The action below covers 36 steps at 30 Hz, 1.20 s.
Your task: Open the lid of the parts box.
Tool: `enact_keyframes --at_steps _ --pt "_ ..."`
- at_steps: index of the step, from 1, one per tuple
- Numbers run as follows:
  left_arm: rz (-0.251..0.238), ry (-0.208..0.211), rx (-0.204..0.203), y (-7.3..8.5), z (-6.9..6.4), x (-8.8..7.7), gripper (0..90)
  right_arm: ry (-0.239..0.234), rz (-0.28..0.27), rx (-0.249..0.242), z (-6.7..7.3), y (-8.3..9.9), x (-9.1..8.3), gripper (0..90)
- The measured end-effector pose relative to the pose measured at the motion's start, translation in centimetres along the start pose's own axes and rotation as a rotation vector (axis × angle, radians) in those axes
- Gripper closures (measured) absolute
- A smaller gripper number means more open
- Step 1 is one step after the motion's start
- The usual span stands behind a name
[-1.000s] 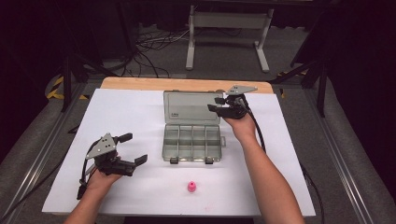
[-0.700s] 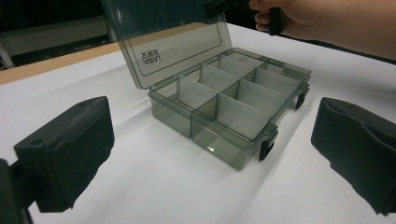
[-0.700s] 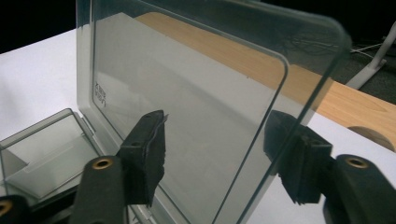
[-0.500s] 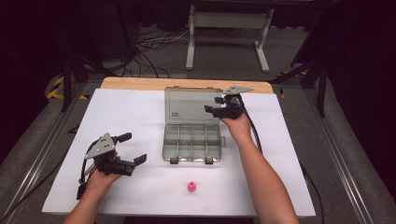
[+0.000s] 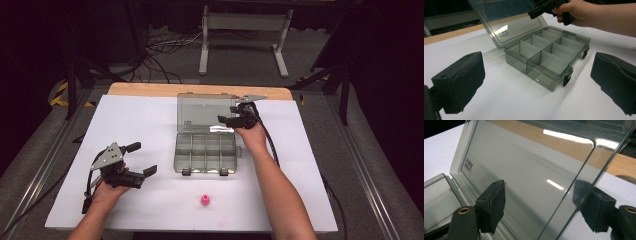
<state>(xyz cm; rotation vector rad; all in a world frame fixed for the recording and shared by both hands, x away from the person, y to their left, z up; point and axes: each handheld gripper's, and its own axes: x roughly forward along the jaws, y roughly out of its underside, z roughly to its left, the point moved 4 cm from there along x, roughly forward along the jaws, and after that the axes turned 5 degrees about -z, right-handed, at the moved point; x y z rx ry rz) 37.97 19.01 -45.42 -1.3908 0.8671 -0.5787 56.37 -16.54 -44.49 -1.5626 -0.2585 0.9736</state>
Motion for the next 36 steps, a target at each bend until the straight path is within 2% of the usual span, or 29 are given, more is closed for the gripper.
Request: enact_keyframes --at_steps 15,36 --pt "0.007 0.007 0.0 0.1 0.0 0.2 0.4 0.006 0.076 0.028 -0.3 1.3 0.6 20.9" --pt "0.014 0.009 0.007 0.2 0.1 0.3 0.4 -0.001 0.12 0.077 -0.8 2.0 0.6 17.6"
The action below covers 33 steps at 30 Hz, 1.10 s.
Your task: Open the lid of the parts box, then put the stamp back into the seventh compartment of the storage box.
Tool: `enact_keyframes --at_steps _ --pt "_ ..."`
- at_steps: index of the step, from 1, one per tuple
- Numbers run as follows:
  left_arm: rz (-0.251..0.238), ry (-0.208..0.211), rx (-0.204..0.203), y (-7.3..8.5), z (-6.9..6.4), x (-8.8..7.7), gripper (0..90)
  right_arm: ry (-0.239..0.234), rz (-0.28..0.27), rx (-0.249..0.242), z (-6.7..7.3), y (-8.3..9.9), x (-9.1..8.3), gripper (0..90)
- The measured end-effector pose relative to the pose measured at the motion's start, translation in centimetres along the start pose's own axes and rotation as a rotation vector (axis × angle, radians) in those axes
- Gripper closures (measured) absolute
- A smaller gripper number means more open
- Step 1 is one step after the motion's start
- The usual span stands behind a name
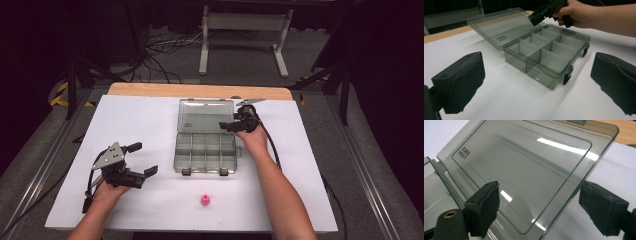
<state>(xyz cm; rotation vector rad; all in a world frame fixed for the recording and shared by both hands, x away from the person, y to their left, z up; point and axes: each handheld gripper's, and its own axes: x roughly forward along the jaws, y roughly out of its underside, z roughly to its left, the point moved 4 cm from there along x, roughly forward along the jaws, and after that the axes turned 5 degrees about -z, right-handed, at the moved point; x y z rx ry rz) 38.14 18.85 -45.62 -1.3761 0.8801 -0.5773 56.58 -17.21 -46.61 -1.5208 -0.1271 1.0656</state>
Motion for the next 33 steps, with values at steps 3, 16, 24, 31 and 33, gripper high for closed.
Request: enact_keyframes --at_steps 3,16,24,31,33 --pt "0.001 0.001 0.0 0.0 0.0 0.0 0.4 -0.002 0.004 0.004 0.0 0.1 0.0 17.6" --pt "-0.028 -0.007 -0.012 -0.2 0.2 0.2 0.4 0.012 -0.004 0.016 0.0 -0.2 -1.1 12.2" --pt "-0.051 -0.019 -0.027 -0.5 0.6 0.2 0.3 0.001 -0.081 -0.062 2.3 -1.7 -4.2 9.8" --pt "-0.048 -0.023 -0.018 -0.7 0.8 0.2 0.3 -0.051 -0.148 -0.16 5.8 -2.2 -7.7 9.1" --pt "-0.049 -0.032 -0.018 -0.7 0.8 0.1 0.4 -0.067 -0.164 -0.178 6.8 -2.0 -8.5 8.9"
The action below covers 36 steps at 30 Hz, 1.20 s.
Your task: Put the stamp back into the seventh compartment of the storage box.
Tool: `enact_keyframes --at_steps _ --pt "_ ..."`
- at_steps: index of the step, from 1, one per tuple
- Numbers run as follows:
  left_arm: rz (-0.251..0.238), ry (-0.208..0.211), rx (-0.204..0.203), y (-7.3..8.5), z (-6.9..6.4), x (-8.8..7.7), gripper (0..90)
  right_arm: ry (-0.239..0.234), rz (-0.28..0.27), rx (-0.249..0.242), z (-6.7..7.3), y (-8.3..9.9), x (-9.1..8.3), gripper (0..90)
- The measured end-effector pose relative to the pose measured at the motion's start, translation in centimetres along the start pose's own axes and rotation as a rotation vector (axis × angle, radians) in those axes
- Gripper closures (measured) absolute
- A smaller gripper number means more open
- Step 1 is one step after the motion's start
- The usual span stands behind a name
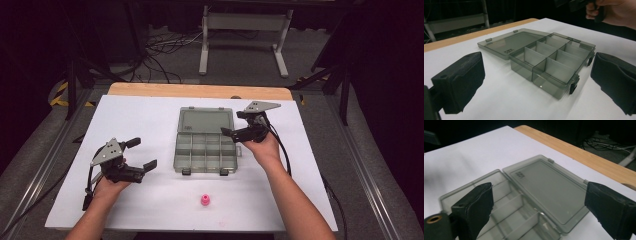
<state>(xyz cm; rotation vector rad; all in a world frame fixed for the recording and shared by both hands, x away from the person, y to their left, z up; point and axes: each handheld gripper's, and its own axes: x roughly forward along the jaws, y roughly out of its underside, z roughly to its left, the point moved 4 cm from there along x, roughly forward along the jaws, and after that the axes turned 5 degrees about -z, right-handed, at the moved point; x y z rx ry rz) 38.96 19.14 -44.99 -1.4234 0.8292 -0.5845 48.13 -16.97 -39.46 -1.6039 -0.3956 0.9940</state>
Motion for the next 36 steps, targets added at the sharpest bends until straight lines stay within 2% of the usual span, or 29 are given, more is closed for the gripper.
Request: enact_keyframes --at_steps 6,11,14,17,21,25,28,36 --pt "0.002 -0.003 0.004 -0.1 -0.1 -0.1 0.3 -0.038 -0.011 -0.06 2.5 -0.1 -1.4 7.9" --pt "0.007 0.008 0.006 0.0 -0.3 0.0 0.3 -0.09 -0.013 -0.08 4.3 -0.2 -2.3 4.6" --pt "0.009 0.01 0.007 0.0 -0.3 -0.1 0.3 -0.123 0.008 -0.128 5.5 -0.3 -2.9 2.9" --pt "0.006 0.007 0.002 0.0 -0.2 -0.2 0.3 -0.131 0.02 -0.189 6.7 -0.5 -3.3 2.4" --pt "0.005 0.004 0.005 0.0 -0.1 -0.2 0.3 -0.138 0.044 -0.228 8.0 -0.5 -3.7 1.9" --pt "0.008 0.006 0.019 0.0 -0.3 -0.1 0.3 -0.131 0.072 -0.244 8.5 -0.3 -3.8 0.2" --pt "0.014 0.004 0.035 0.0 -0.3 -0.1 0.3 -0.157 0.105 -0.25 9.1 0.2 -3.8 0.1" --pt "0.019 0.012 0.028 0.0 -0.5 -0.1 0.3 -0.194 0.14 -0.258 10.0 0.9 -4.2 3.3"
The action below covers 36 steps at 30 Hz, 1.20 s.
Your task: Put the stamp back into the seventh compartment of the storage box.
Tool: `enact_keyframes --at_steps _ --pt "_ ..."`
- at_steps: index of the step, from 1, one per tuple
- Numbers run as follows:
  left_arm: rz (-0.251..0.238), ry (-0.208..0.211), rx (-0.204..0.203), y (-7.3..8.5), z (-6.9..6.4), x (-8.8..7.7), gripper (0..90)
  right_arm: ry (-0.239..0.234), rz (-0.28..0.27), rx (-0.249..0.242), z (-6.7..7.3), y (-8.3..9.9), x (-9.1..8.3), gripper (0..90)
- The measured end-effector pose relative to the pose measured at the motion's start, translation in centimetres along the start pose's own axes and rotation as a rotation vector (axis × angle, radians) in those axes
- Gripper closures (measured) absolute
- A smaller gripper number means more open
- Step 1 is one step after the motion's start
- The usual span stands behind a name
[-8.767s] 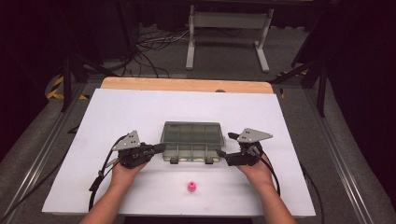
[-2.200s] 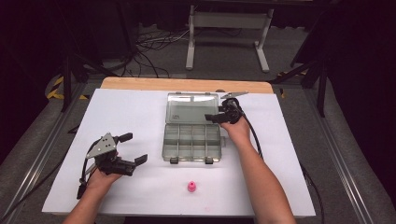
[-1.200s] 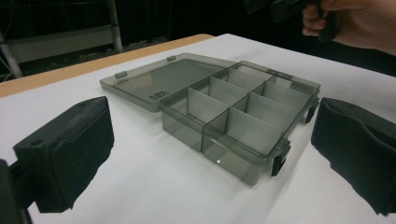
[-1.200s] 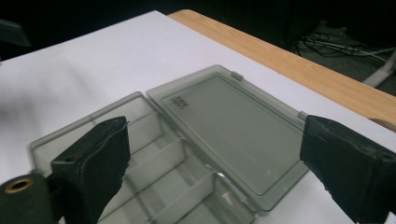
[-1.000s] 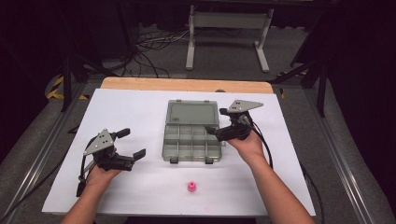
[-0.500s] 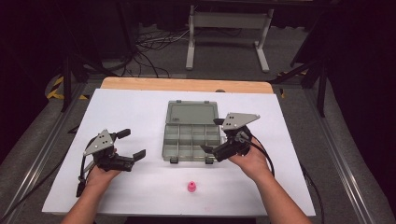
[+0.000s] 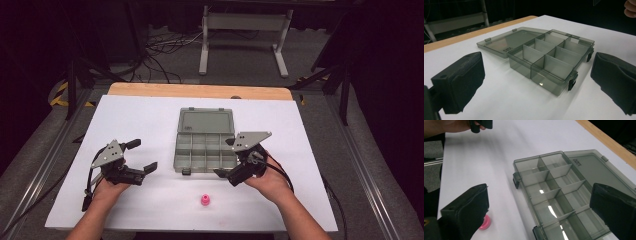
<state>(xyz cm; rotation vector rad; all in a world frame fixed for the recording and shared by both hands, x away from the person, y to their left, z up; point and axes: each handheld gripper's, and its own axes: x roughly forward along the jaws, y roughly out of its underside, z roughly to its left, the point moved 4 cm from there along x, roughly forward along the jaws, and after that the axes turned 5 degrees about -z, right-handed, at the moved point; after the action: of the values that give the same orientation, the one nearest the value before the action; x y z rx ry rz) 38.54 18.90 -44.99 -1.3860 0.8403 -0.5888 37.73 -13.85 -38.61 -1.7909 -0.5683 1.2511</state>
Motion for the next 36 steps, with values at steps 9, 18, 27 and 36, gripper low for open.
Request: enact_keyframes --at_steps 9,18,27,36 --pt "0.0 0.003 0.005 0.0 -0.1 0.0 0.3 -0.043 -0.005 -0.017 1.4 0.4 -0.1 5.1" --pt "0.0 0.004 0.005 0.0 -0.1 0.1 0.3 -0.072 0.022 -0.033 2.7 1.1 0.3 9.0" --pt "0.003 0.008 0.002 0.0 -0.2 0.1 0.3 -0.117 0.094 -0.04 4.8 3.2 1.9 10.8" --pt "0.01 0.01 0.0 0.1 -0.2 0.3 0.3 -0.161 0.143 -0.045 6.0 4.2 2.9 11.0"
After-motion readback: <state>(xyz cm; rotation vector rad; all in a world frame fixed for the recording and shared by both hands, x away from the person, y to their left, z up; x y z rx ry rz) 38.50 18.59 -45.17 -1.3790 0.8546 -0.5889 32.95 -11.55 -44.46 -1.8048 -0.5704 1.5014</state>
